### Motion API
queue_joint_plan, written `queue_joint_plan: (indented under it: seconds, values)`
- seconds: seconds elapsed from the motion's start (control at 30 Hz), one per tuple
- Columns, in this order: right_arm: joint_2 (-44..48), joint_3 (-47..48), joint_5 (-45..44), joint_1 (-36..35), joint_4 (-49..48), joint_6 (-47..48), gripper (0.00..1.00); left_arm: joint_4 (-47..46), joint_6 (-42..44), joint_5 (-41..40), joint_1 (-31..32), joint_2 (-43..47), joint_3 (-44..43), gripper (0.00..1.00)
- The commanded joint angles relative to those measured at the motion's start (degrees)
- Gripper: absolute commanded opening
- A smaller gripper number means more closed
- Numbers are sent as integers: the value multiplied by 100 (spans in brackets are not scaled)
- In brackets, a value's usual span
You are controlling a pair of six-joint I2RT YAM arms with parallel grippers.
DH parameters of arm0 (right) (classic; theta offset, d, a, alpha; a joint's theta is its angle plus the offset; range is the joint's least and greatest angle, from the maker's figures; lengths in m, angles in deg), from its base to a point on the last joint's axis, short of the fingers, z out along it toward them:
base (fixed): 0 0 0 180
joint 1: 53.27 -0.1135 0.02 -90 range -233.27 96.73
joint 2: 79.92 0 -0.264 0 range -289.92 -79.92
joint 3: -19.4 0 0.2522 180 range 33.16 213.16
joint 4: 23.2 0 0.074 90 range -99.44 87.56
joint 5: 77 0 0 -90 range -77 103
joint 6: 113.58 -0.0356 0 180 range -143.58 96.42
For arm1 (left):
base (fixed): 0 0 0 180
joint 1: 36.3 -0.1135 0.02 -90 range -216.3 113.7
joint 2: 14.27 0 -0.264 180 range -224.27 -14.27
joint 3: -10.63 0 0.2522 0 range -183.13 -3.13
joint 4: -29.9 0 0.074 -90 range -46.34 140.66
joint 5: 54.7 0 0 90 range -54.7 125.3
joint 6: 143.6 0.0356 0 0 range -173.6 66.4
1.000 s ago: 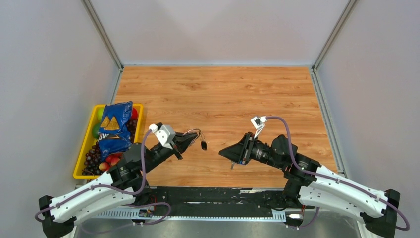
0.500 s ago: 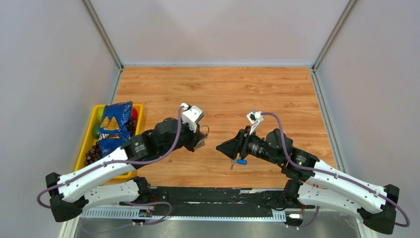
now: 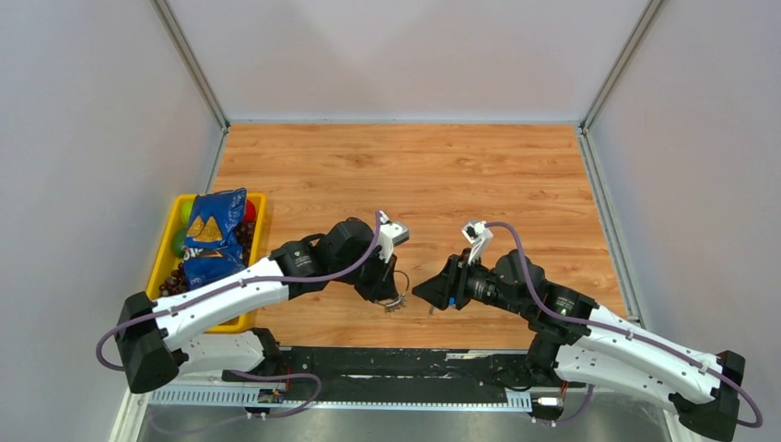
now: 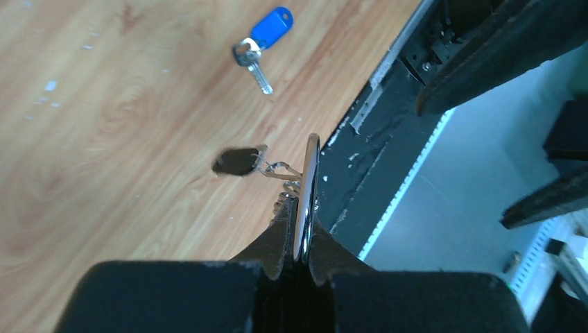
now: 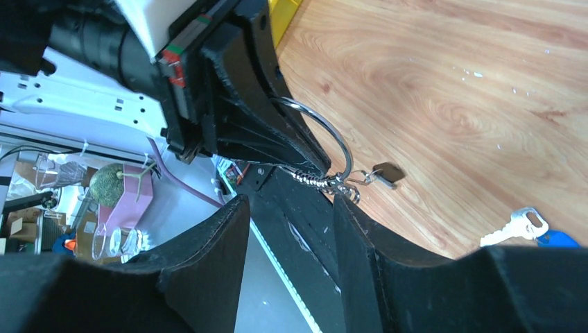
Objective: Put the keys on the keyring
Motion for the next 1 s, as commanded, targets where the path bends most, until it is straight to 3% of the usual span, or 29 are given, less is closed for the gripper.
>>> queue_joint_plan:
  seconds: [0.0, 0.2, 0.97]
  values:
    - [312, -157, 215, -30, 178, -109, 50, -651, -425, 1527, -275, -412, 250, 0]
    - [603, -467, 124, -26, 262, -131, 50, -905, -465, 1638, -305, -770, 289, 0]
    - [472, -652, -32, -29, 348, -193, 49, -2688, -1364, 2657, -310, -209, 1069, 0]
